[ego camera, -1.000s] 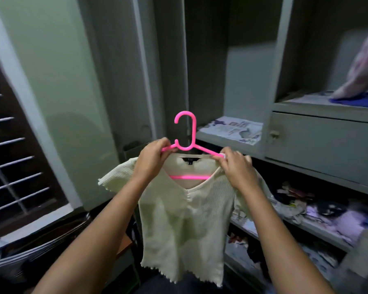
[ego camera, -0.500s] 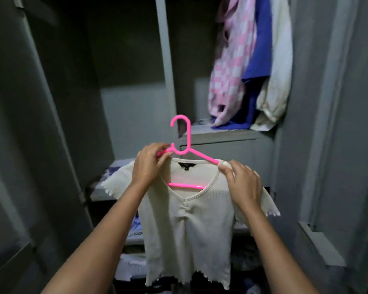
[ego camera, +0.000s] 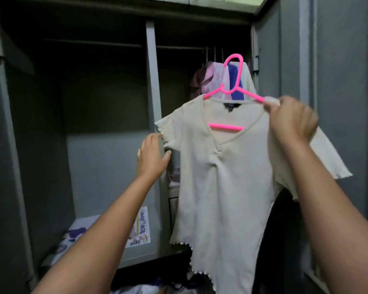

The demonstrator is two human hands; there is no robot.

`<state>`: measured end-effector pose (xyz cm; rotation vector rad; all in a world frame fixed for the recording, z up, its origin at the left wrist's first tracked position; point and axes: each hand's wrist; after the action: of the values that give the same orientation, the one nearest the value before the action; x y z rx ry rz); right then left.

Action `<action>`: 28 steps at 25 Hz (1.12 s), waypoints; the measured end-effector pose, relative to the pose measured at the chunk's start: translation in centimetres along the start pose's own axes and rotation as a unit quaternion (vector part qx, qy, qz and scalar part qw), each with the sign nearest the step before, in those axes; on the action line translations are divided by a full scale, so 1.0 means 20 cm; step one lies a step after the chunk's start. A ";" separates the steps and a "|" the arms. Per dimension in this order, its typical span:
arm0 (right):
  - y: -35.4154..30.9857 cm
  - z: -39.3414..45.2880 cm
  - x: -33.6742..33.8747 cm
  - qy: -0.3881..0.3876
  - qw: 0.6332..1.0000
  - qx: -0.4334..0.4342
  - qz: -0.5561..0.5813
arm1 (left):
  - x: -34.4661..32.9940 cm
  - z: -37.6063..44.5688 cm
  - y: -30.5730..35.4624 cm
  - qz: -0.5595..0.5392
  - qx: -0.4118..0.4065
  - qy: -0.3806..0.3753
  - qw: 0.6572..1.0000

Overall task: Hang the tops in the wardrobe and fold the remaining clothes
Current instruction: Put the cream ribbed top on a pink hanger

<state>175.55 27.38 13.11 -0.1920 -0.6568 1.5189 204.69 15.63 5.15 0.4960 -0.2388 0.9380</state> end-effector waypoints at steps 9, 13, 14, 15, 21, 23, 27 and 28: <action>-0.57 0.78 -0.37 0.063 0.995 0.053 -0.060 | -0.13 0.59 -0.06 0.115 -0.116 0.024 0.986; -0.75 1.02 -0.70 0.068 0.990 0.086 -0.090 | -0.25 0.88 -0.06 0.173 -0.111 0.089 0.975; -0.79 1.06 -0.78 0.066 0.987 0.095 -0.108 | -0.28 0.94 -0.05 0.191 -0.100 0.107 0.971; -0.82 1.10 -0.86 0.066 0.985 0.102 -0.124 | -0.32 0.98 -0.05 0.208 -0.089 0.121 0.967; -0.93 1.30 -1.17 0.074 0.974 0.126 -0.171 | -0.50 1.10 -0.09 0.299 -0.067 0.197 0.931; -0.95 1.33 -1.25 0.069 0.973 0.124 -0.180 | -0.52 1.11 -0.12 0.315 -0.078 0.220 0.920; -1.01 1.33 -1.36 0.056 0.965 0.133 -0.217 | -0.53 1.12 -0.13 0.308 -0.092 0.234 0.918; -1.02 1.33 -1.37 0.056 0.965 0.133 -0.221 | -0.53 1.12 -0.13 0.305 -0.092 0.233 0.919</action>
<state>181.79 -7.70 37.52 0.0709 -0.3672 1.1386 201.13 -4.50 19.47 -0.0018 -0.0402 1.5948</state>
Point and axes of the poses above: each hand's wrist, its own z-axis towards the middle knuckle, its own x-axis out of the back of the hand, y = z × x
